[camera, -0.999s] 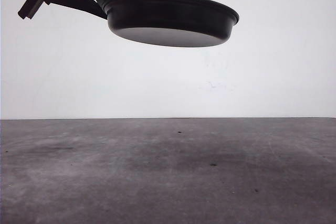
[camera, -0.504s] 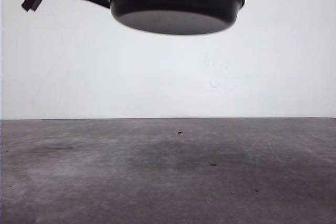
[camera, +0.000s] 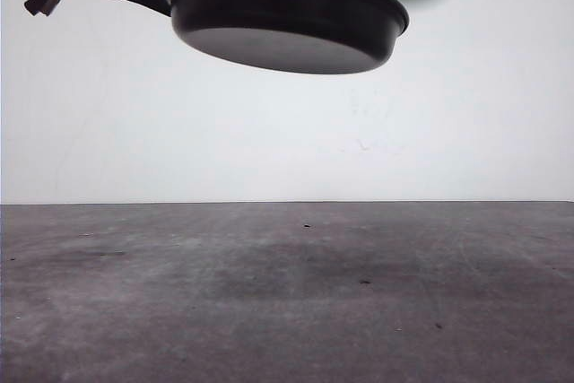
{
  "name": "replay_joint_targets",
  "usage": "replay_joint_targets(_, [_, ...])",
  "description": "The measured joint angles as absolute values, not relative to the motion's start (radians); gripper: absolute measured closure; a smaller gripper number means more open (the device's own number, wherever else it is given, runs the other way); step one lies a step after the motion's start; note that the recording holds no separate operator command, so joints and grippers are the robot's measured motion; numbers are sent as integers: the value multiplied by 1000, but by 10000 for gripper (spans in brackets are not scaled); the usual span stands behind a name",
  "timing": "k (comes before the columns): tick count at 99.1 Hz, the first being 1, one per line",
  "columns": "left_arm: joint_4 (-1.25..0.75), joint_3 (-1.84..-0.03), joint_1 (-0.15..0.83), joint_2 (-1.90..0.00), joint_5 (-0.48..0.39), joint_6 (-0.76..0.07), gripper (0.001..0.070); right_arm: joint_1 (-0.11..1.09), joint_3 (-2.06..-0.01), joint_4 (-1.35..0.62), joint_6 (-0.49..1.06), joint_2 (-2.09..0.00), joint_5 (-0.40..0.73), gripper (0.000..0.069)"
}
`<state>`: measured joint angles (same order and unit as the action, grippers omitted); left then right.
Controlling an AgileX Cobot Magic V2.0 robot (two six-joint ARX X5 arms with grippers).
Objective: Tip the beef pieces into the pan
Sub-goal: 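Lower the empty bowl back onto the table with the right gripper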
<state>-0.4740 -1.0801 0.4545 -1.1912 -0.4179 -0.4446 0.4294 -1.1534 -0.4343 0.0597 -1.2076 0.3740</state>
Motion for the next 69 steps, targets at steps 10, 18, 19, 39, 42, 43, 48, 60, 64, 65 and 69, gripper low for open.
replay_joint_targets(10, [-478, -1080, 455, -1192, -418, -433, 648, 233, -1032, -505, -177, -1302, 127, 677])
replay_joint_targets(18, [-475, -1080, 455, -1192, -418, -433, 648, 153, -941, -510, -268, -1370, -7, 677])
replay_joint_targets(19, [-475, -1080, 455, -1192, -418, -433, 648, 148, -931, -511, -274, -1374, -19, 677])
replay_joint_targets(39, [-476, -1080, 455, -1192, -418, -432, 648, 138, -868, -450, -326, -1415, -76, 677])
replay_joint_targets(42, [-476, -1080, 455, -1192, -418, -432, 648, 140, -867, -447, -328, -1427, -77, 677])
replay_joint_targets(43, [-476, -1080, 455, -1192, -418, -432, 648, 141, -867, -447, -329, -1431, -77, 677])
replay_joint_targets(48, [-476, -1080, 455, -1192, -418, -432, 648, 142, -863, -447, -331, -1449, -77, 677])
replay_joint_targets(60, [-476, -1080, 455, -1192, -421, -432, 648, 143, -860, -455, -332, -1472, -80, 673])
replay_joint_targets(64, [-476, -1080, 455, -1192, -422, -432, 648, 143, -860, -452, -333, -1472, -79, 649])
replay_joint_targets(65, [-476, -1080, 455, -1192, -422, -432, 648, 143, -860, -452, -333, -1472, -78, 638])
replay_joint_targets(69, [-476, -1080, 455, -1192, -422, -433, 648, 143, -860, -452, -334, -1471, -79, 576])
